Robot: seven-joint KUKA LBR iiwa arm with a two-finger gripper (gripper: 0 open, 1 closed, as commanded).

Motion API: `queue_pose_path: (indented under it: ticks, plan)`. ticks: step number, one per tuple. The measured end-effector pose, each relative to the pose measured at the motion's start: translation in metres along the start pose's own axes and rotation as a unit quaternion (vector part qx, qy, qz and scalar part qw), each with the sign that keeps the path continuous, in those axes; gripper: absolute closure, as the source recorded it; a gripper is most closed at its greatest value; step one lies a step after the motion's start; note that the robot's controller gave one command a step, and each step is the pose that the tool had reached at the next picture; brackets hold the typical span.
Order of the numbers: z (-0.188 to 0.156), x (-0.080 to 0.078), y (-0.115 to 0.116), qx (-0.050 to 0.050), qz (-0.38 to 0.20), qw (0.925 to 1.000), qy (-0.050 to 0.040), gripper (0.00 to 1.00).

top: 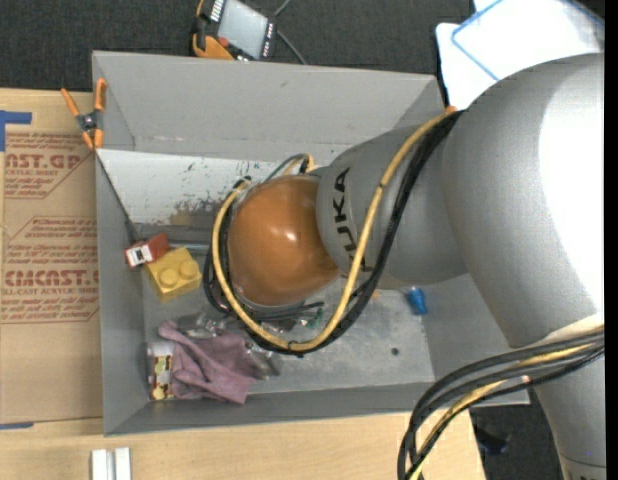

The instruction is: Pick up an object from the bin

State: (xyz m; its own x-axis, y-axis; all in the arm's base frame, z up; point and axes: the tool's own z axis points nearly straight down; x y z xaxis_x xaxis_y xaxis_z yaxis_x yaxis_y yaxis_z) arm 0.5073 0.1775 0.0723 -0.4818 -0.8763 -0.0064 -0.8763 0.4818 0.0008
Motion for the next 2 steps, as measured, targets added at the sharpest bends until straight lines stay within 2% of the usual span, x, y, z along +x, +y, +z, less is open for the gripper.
queue_pose_path:
  ticks: [1, 2]
  plan:
    - [0.0007, 0.0015, -0.0227, 0.0, -0.128, 0.9918, -0.0033, 1.0]
    - [0.0007, 0.0015, -0.0227, 0.0, -0.128, 0.9918, -0.0034, 1.0]
